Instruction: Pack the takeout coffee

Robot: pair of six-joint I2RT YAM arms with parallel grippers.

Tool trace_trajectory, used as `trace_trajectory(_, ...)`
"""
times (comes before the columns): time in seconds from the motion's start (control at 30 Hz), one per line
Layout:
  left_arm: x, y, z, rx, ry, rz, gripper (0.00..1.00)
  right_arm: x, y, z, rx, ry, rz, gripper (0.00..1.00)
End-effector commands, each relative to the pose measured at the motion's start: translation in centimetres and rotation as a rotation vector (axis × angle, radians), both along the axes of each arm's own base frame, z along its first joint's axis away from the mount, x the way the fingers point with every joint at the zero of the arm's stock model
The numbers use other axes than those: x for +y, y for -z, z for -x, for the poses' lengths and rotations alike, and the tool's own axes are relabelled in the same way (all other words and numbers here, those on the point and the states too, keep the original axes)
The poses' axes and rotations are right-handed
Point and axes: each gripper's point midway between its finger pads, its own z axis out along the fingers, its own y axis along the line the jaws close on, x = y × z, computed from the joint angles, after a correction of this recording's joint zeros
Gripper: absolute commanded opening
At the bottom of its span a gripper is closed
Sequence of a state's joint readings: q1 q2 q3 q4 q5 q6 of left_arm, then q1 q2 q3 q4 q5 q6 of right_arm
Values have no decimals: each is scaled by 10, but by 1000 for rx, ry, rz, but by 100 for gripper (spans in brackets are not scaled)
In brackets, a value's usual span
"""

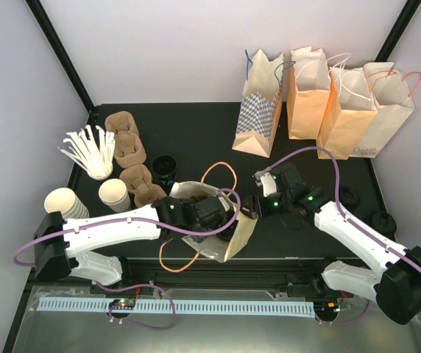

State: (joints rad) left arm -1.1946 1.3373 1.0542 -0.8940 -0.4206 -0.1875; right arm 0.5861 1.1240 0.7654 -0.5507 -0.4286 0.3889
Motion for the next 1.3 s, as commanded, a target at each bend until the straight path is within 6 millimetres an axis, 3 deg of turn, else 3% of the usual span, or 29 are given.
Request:
trace_trajectory(0.0, 9, 11, 8, 45, -21, -36, 40, -2, 4, 2, -26, 13, 4, 68)
trace_trajectory(0.2, 11, 14, 5, 28, -51, -16, 40, -1, 3, -12, -52, 27, 44, 68)
trace_trajectory(0.37, 6, 14, 8, 33, -47, 61, 40, 3, -3, -50, -12, 66, 18, 68)
trace_trajectory(0.57, 4, 8, 10, 32, -35, 131, 40, 35, 15, -82, 142, 12, 2, 68)
trace_trajectory(0.77, 8, 13, 7, 24, -47, 137, 40, 70, 52, -82, 316, -74, -1, 67)
trace_trajectory(0.9, 8, 13, 0, 30, -73, 167, 40, 82, 72, -74, 425, -115, -14, 66)
trace_trajectory(1.27, 14, 18, -3, 75, -94, 212, 40, 101, 97, -72, 554, -177, -73, 67)
